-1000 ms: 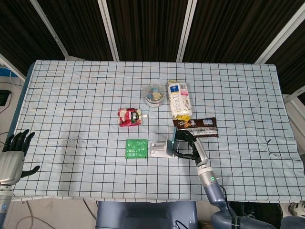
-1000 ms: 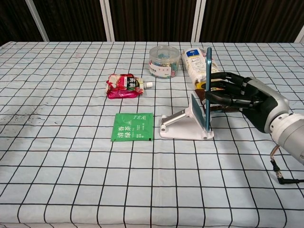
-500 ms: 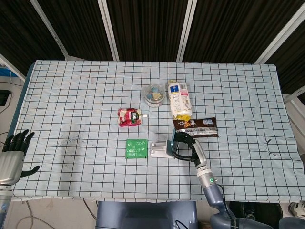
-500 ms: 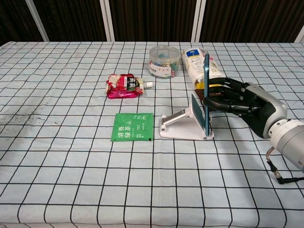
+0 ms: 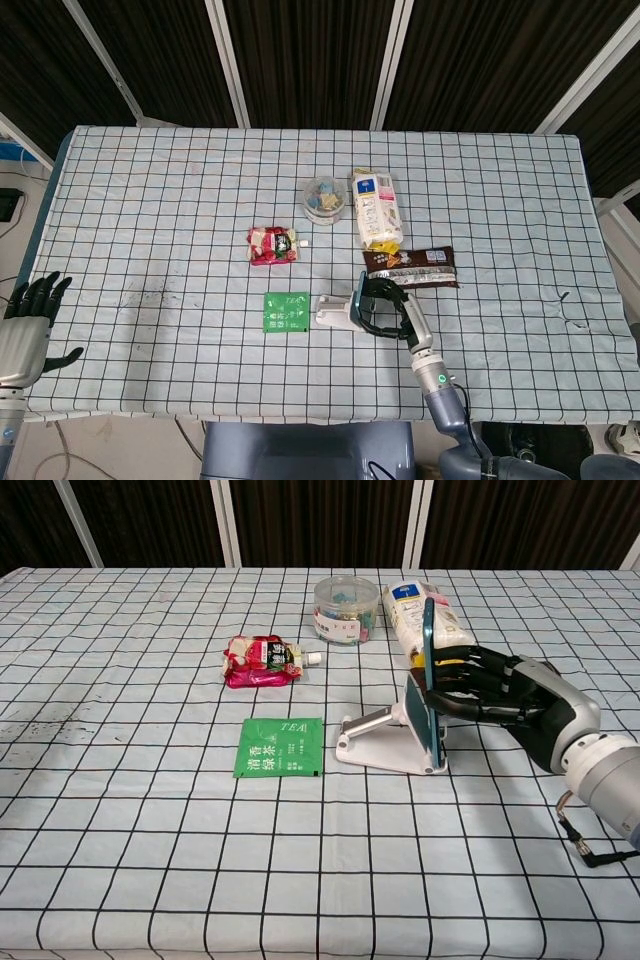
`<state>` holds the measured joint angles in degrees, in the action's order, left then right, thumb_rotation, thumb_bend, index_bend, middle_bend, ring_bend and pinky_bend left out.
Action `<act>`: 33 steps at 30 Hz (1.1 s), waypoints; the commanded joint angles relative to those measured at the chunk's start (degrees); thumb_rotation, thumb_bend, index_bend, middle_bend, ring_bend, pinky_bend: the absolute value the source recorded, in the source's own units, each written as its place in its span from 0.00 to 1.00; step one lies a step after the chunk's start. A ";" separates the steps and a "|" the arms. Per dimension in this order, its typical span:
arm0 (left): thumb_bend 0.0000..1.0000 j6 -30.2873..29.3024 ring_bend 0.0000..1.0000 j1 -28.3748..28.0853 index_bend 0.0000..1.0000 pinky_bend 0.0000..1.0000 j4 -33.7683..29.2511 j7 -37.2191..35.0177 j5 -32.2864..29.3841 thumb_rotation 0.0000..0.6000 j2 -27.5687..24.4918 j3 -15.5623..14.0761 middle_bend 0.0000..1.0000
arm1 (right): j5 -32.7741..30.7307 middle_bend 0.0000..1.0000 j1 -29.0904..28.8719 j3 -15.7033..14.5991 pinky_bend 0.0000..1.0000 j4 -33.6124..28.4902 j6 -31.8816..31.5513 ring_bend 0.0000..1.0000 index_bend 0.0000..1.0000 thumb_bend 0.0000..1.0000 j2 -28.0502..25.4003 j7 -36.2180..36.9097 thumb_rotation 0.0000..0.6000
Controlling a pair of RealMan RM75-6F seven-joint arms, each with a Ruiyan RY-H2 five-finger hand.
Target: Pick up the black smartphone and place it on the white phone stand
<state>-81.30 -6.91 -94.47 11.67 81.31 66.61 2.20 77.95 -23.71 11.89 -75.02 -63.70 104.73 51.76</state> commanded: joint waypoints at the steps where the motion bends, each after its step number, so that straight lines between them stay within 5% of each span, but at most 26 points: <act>1: 0.00 0.00 0.00 0.00 0.00 0.00 -0.03 -0.03 -0.01 1.00 -0.01 0.00 0.00 | -0.02 0.49 0.06 -0.10 0.24 0.06 -0.01 0.22 0.60 0.63 0.02 -0.36 1.00; 11: 0.00 0.02 0.00 0.00 0.00 0.00 -0.09 0.08 -0.07 1.00 -0.05 0.00 0.00 | -0.79 0.40 -0.01 0.17 0.23 0.16 0.19 0.13 0.49 0.26 0.35 -2.80 1.00; 24: 0.00 0.04 0.00 -0.01 0.00 0.00 -0.14 0.04 -0.14 1.00 -0.06 0.02 0.00 | -1.22 0.30 0.10 0.51 0.19 -0.77 -0.11 0.05 0.37 0.11 0.34 -5.01 1.00; 33: 0.00 -0.05 0.00 0.02 0.00 0.00 -0.19 -0.12 -0.03 1.00 -0.11 0.00 0.00 | -1.70 0.02 0.29 0.44 0.16 -1.48 -0.55 0.00 0.05 0.06 0.27 -8.61 1.00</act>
<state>-81.35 -6.89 -94.66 11.54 81.28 66.50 2.21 76.34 -23.49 12.40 -76.34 -64.15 104.99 43.55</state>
